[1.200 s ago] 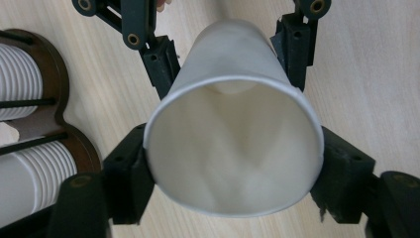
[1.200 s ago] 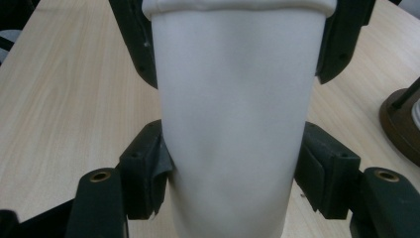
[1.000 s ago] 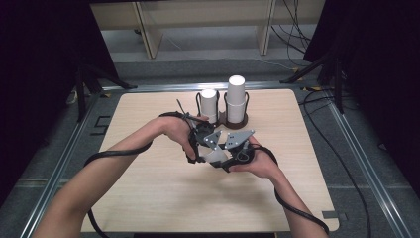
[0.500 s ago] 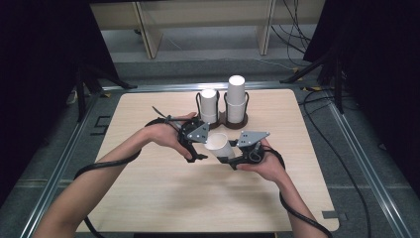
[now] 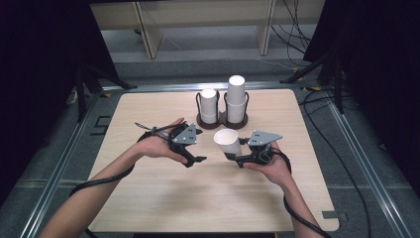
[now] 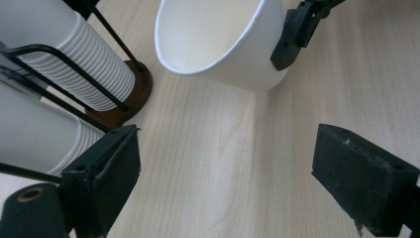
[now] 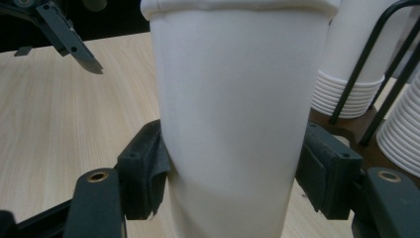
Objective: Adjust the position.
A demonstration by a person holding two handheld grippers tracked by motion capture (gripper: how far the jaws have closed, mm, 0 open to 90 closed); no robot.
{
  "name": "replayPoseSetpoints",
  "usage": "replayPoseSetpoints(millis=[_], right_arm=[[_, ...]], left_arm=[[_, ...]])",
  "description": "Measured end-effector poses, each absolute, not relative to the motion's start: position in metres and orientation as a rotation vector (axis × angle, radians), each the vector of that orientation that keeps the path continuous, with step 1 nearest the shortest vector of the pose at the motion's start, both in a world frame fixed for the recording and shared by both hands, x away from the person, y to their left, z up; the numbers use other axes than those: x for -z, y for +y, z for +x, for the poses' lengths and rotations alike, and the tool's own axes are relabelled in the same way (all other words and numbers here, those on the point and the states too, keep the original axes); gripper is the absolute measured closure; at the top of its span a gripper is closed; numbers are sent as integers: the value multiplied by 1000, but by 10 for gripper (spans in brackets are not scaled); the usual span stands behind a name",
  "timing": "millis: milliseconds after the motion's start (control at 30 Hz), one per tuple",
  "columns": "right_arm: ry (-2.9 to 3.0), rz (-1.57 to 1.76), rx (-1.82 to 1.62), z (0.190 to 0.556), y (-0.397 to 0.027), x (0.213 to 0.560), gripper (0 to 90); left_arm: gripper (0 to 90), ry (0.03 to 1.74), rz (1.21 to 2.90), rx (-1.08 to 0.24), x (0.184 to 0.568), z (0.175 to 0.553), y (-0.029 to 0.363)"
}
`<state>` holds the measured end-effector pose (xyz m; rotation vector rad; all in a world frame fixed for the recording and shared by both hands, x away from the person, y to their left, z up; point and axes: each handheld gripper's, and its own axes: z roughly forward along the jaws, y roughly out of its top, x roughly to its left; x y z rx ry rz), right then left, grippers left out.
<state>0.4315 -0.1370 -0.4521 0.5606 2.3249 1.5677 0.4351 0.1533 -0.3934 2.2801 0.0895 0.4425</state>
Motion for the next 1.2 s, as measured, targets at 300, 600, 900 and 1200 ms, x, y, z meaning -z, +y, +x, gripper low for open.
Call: replayPoseSetpoints(millis=[300, 600, 900, 1200], right_arm=[[2256, 624, -1593, 427, -151, 454, 346], [2135, 744, -1622, 422, -168, 457, 345], [2060, 814, -1638, 423, -175, 453, 345], [2005, 880, -1657, 418, -177, 453, 343]], left_arm=[[108, 248, 2107, -474, 417, 418, 172], [104, 471, 1943, -550, 453, 399, 197], [110, 611, 1863, -622, 475, 385, 221], [109, 654, 1848, -630, 481, 376, 227]])
